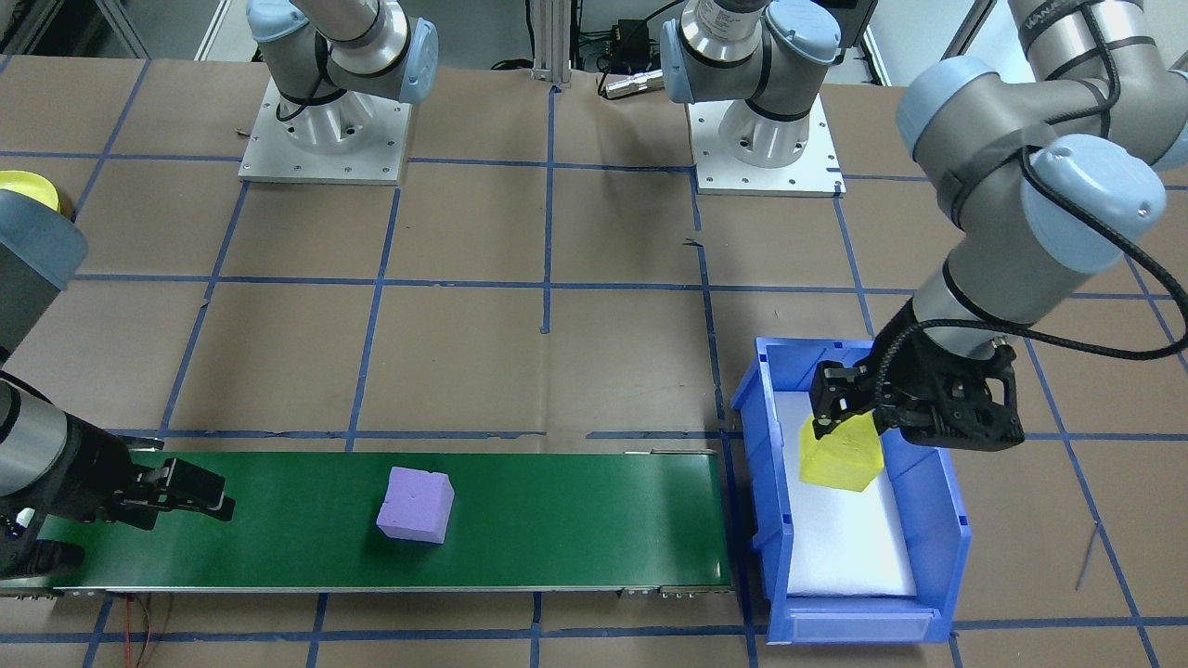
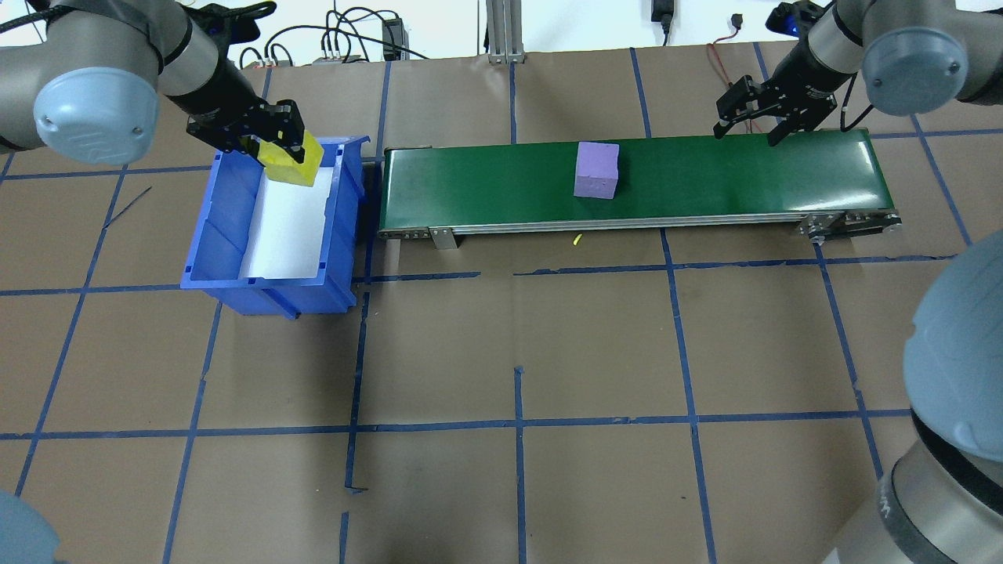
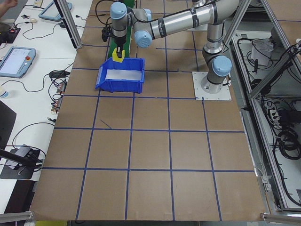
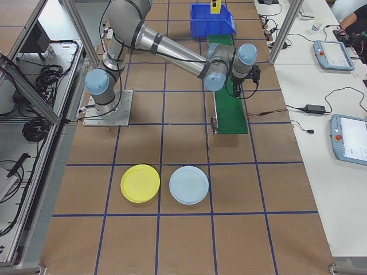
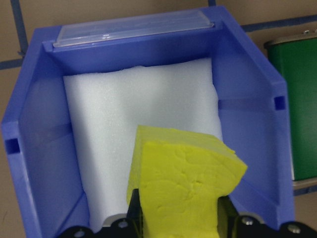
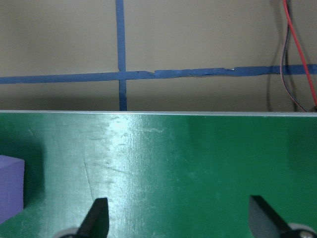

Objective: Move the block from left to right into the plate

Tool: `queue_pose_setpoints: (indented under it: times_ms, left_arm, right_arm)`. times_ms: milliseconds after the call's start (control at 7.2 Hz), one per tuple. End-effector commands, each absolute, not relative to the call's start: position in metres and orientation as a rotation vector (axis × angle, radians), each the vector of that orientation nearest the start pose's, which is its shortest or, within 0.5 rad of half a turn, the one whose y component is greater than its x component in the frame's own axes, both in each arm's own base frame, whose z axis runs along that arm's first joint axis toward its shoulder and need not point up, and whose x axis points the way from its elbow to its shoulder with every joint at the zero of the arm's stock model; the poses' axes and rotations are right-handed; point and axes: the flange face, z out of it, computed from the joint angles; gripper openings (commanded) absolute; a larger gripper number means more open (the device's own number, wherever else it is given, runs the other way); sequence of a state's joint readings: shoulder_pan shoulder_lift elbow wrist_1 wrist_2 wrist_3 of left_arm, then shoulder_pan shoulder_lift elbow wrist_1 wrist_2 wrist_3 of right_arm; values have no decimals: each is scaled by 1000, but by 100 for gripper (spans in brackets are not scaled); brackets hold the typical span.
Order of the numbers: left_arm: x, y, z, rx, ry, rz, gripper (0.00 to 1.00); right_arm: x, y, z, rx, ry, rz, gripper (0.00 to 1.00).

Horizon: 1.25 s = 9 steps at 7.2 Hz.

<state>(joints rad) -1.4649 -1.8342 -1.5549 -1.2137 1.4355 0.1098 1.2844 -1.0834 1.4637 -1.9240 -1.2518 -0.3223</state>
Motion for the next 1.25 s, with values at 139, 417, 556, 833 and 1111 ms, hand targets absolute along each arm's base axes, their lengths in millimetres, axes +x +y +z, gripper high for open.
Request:
queue_pose_setpoints:
  times_ms: [139,417,556,833,1111]
  left_arm:
    - [-180,-608,398,54,3276,-245,21]
    - [-218,-622,375,167,3265,-325,22]
    - [-224,-624,366,163,3276,-302,22]
    - [-258,-623,351,221,3278,-272,22]
    - [-263,-619,323,244,3268,-219,29]
  right_arm:
    - [-34,-645,298,-34,2800,-97,100]
    - [-36,-644,299,-19,2802,-97,100]
    - [-37,-643,304,34,2812,-96,100]
    - [-34,-642,312,80,2803,-112,100]
    - [-35,-644,310,83,2811,-119,100]
